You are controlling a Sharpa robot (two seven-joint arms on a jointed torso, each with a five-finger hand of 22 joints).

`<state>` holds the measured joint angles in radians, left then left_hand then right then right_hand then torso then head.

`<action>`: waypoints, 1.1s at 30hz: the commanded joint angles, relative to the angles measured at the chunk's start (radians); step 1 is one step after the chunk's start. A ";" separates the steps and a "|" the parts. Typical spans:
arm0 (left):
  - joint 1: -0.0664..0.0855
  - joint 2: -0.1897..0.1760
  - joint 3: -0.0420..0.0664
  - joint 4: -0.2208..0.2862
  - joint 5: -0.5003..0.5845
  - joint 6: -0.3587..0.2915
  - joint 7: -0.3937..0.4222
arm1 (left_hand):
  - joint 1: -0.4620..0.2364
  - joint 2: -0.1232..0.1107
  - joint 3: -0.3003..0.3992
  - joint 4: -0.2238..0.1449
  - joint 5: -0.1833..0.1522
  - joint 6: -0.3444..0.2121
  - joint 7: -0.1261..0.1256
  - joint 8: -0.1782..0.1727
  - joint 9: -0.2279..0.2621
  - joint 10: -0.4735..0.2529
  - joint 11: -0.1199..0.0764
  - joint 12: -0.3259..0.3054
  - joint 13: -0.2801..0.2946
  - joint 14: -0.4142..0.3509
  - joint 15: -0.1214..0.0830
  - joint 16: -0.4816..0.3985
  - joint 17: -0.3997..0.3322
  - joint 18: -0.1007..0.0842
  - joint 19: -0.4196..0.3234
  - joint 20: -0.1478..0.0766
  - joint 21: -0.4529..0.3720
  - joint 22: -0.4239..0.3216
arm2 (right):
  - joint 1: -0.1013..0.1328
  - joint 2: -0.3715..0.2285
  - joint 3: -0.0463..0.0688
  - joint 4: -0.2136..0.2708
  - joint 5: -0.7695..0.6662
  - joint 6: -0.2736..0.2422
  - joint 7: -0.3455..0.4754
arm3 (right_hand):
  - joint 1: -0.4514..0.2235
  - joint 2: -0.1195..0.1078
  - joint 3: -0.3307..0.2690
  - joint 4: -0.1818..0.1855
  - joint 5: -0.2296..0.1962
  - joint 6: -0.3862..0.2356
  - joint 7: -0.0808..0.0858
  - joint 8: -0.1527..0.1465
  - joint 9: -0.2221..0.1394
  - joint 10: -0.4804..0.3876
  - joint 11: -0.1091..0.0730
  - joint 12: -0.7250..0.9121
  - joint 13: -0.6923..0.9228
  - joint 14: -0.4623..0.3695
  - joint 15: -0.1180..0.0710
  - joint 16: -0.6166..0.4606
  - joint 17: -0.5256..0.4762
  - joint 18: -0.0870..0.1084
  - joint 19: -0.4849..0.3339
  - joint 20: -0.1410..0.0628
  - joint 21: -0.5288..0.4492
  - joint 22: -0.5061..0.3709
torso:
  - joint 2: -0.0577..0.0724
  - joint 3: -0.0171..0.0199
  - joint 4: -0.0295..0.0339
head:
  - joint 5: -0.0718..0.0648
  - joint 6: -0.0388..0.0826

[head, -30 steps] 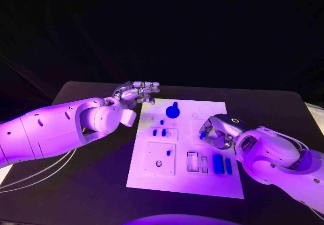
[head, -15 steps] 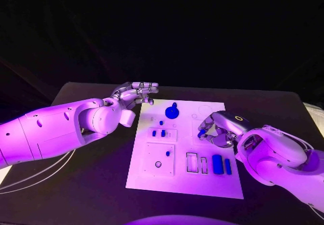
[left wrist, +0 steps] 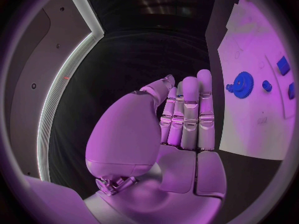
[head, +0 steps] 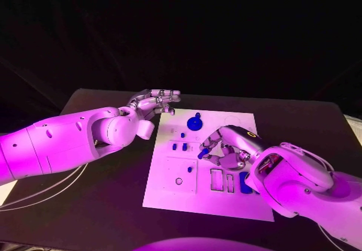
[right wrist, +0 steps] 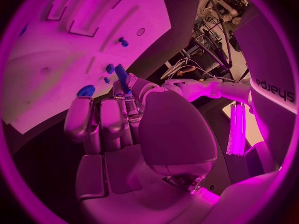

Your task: Assemble the parts on the task board

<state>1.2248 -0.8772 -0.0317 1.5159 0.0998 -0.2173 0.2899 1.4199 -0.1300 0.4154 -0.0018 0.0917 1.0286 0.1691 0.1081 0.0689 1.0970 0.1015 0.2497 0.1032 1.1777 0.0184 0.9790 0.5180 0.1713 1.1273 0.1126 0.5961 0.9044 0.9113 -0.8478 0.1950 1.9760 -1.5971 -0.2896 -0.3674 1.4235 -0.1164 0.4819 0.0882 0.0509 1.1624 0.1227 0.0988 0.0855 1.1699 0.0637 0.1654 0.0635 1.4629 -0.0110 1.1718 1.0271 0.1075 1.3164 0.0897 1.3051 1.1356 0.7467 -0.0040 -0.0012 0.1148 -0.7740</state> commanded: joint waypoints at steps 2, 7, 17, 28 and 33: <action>0.001 0.005 0.001 0.001 0.004 0.021 0.003 | 0.001 0.008 -0.002 -0.006 -0.001 -0.008 0.001 0.003 -0.001 -0.005 -0.001 0.007 0.002 -0.007 -0.001 0.005 -0.002 0.012 -0.001 0.006 -0.005 -0.001 | -0.018 0.045 -0.006 -0.007 -0.008 -0.002 0.038 | -0.001 0.006 0.007 0.001 0.004 0.001 0.005 -0.002 0.001 0.001 0.004 -0.005 0.000 0.034 -0.004 0.005 0.000 -0.012 0.003 0.001 0.005 -0.001 | 0.002 -0.0008 -0.0005 | 0.009 -0.005; 0.001 0.009 0.001 0.001 0.004 0.022 0.002 | 0.001 0.008 -0.002 -0.006 -0.001 -0.008 0.001 0.003 -0.001 -0.005 -0.001 0.007 0.002 -0.007 -0.001 0.005 -0.002 0.012 -0.001 0.006 -0.005 -0.001 | -0.031 0.089 -0.026 -0.031 -0.022 0.006 0.048 | -0.001 0.006 0.008 0.000 0.005 0.000 0.006 -0.003 0.001 0.001 0.005 -0.007 0.000 0.033 -0.003 0.005 0.000 -0.012 0.002 0.001 0.004 -0.002 | 0.000 -0.0006 -0.0016 | 0.013 -0.011; 0.001 0.014 0.001 -0.002 0.004 0.025 0.002 | 0.001 0.008 -0.002 -0.006 -0.001 -0.008 0.001 0.003 -0.001 -0.005 -0.001 0.007 0.002 -0.007 -0.001 0.005 -0.002 0.012 -0.001 0.006 -0.005 -0.001 | -0.052 0.140 -0.062 -0.095 -0.037 0.026 0.063 | -0.001 0.007 0.009 -0.002 0.007 -0.005 0.009 -0.006 0.000 -0.002 0.007 -0.013 0.000 0.032 -0.002 0.005 -0.003 -0.011 0.000 0.002 0.003 -0.005 | 0.001 0.0013 -0.0010 | 0.019 -0.021; 0.000 0.015 0.001 -0.005 0.004 0.027 0.002 | 0.001 0.008 -0.002 -0.006 -0.001 -0.008 0.001 0.003 -0.001 -0.005 -0.001 0.007 0.002 -0.007 -0.001 0.005 -0.002 0.012 -0.001 0.006 -0.005 -0.001 | -0.062 0.154 -0.074 -0.126 -0.045 0.036 0.065 | -0.002 0.007 0.010 -0.003 0.008 -0.005 0.010 -0.006 0.000 -0.002 0.008 -0.014 0.000 0.032 -0.001 0.007 -0.001 -0.011 0.000 0.003 0.003 -0.005 | 0.001 0.0013 -0.0019 | 0.020 -0.025; 0.000 0.014 0.001 -0.005 0.004 0.027 0.002 | 0.001 0.008 -0.002 -0.006 -0.001 -0.008 0.001 0.003 -0.001 -0.005 -0.001 0.007 0.002 -0.007 -0.001 0.005 -0.002 0.012 -0.001 0.006 -0.005 -0.001 | -0.063 0.155 -0.075 -0.129 -0.052 0.058 0.054 | -0.003 0.008 0.010 -0.002 0.008 -0.005 0.010 -0.006 0.000 -0.001 0.008 -0.014 0.000 0.032 -0.001 0.006 -0.003 -0.011 -0.001 0.003 0.002 -0.006 | 0.002 0.0016 -0.0022 | 0.017 -0.027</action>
<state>1.2248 -0.8642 -0.0317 1.5100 0.0999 -0.2105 0.2875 1.4222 -0.1277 0.4155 -0.0017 0.0918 1.0287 0.1691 0.1081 0.0689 1.0971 0.1014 0.2497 0.1037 1.1776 0.0185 0.9790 0.5172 0.1713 1.1272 0.1126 0.5962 0.9046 0.8502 -0.6943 0.1206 1.8468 -1.6284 -0.2629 -0.3147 1.4211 -0.1192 0.4858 0.0840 0.0565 1.1594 0.1269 0.0872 0.0846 1.1697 0.0639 0.1559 0.0626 1.4629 -0.0109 1.1717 1.0255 0.1075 1.3163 0.0897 1.3050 1.1315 0.7475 -0.0026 -0.0032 0.1342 -0.7998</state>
